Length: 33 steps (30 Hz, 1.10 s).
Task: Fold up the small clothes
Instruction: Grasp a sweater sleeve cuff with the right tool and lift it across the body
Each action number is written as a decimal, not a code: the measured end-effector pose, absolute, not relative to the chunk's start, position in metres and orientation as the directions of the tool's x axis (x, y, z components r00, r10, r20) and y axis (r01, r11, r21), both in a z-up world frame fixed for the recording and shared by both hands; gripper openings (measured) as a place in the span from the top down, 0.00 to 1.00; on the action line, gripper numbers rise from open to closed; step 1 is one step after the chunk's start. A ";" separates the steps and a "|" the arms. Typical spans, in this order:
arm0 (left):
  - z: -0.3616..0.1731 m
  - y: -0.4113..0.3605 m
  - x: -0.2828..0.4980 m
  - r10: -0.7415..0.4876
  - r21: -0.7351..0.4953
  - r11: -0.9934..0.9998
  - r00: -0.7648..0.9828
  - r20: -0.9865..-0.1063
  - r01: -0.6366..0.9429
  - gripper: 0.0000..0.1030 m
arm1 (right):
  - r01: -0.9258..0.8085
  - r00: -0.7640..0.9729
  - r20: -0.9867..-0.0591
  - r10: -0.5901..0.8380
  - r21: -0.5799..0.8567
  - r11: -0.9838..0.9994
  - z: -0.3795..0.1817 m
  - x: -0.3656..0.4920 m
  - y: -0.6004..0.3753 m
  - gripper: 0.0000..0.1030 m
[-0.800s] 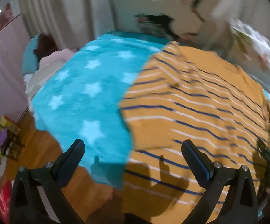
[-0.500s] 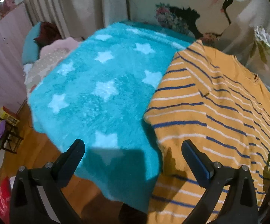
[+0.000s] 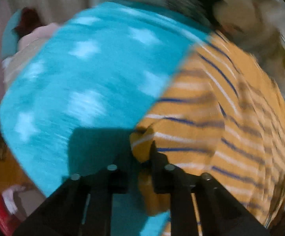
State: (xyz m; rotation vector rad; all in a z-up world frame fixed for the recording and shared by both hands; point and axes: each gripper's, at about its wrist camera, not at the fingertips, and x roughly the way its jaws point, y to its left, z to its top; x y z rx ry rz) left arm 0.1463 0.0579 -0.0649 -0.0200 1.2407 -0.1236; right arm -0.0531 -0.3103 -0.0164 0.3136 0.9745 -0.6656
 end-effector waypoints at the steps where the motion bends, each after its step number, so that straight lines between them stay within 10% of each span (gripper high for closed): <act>1: -0.058 0.072 0.154 -0.079 -0.068 0.997 0.341 -0.937 0.044 0.87 | 0.664 0.397 -0.835 -0.381 -0.026 0.747 -0.007 -0.058 -0.312 0.18; 6: -0.020 0.122 0.172 -0.018 -0.035 0.999 0.425 -0.905 -0.032 0.84 | 0.768 0.369 -0.838 -0.402 0.031 0.640 0.038 -0.102 -0.345 0.18; 11: 0.015 0.128 0.168 0.004 -0.005 1.000 0.521 -0.854 -0.016 0.53 | 0.865 0.321 -0.841 -0.435 0.073 0.496 0.050 -0.173 -0.386 0.18; 22: 0.023 0.059 0.126 -0.105 -0.045 0.990 0.489 -0.866 0.132 0.51 | 0.805 0.288 -0.919 -0.270 0.080 0.588 0.005 -0.204 -0.342 0.20; 25: 0.024 0.042 0.117 -0.112 -0.041 0.987 0.490 -0.865 0.154 0.50 | 0.769 0.271 -0.946 -0.175 0.104 0.631 -0.013 -0.201 -0.339 0.90; 33: 0.027 0.023 0.091 -0.127 -0.059 0.987 0.514 -0.848 0.146 0.50 | 0.899 0.306 -0.883 -0.356 0.144 0.414 0.036 -0.271 -0.444 0.90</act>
